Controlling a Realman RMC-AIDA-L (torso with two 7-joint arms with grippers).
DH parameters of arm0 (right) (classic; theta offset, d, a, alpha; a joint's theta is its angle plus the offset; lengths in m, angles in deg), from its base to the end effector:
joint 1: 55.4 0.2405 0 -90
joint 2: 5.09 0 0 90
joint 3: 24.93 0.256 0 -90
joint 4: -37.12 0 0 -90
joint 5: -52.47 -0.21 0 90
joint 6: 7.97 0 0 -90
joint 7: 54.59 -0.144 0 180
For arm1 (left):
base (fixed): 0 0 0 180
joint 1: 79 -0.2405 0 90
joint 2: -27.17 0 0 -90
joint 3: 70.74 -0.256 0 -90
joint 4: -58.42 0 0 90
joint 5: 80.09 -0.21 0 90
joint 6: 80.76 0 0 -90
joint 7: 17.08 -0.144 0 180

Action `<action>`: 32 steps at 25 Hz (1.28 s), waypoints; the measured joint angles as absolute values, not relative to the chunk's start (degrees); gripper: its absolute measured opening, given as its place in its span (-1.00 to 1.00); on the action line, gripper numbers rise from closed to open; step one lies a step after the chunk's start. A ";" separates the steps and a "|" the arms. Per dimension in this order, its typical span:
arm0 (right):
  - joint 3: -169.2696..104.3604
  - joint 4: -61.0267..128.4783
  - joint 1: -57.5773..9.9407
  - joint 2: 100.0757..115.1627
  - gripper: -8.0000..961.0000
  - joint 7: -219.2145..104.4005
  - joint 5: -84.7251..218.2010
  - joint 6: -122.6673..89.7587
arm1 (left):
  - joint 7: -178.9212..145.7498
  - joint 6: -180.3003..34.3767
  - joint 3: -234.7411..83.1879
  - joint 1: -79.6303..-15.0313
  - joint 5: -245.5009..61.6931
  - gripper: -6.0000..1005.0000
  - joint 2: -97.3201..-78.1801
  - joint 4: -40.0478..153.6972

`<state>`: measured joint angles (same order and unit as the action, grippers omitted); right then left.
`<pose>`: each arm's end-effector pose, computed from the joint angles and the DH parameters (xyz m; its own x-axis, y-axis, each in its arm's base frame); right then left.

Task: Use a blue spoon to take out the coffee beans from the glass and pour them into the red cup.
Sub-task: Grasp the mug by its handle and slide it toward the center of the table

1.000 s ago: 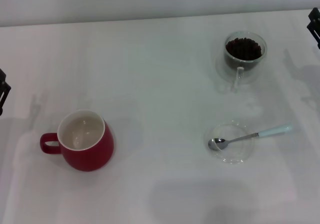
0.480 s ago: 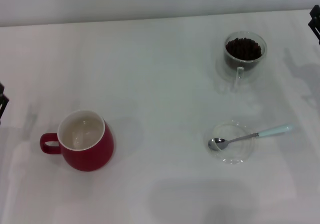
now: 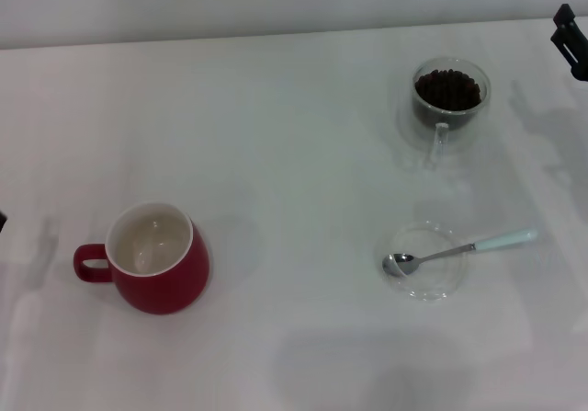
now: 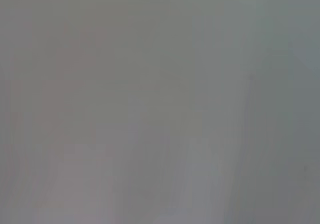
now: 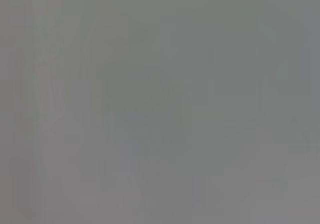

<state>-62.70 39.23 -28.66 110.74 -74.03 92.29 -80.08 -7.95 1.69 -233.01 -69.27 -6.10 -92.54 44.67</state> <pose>0.3641 0.3268 0.0364 0.6513 0.0690 -0.7556 -0.7555 -0.0337 -0.6543 -0.3519 0.2216 -0.0323 0.6134 -0.0493 0.7883 0.7819 -0.1029 -0.6148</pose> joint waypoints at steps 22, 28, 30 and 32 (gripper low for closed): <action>-62.77 38.53 -25.72 110.70 0.82 -74.01 92.28 -78.65 | -16.23 6.03 -233.70 -77.96 -20.24 0.77 -92.47 46.46; -62.81 38.49 -25.08 110.65 0.82 -74.01 92.28 -78.35 | -16.29 5.88 -233.69 -77.95 -21.46 0.77 -92.38 46.68; -62.81 38.30 -25.01 110.65 0.82 -74.01 92.28 -78.35 | -16.30 5.42 -233.69 -77.75 -21.54 0.77 -92.37 46.73; -62.81 38.04 -25.01 110.65 0.82 -74.01 92.28 -78.35 | -16.32 4.62 -233.69 -77.46 -21.58 0.77 -92.36 46.75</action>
<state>-62.81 38.04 -25.01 110.65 -74.01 92.28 -78.35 -16.32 4.62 -233.69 -77.46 -21.58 -92.36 46.75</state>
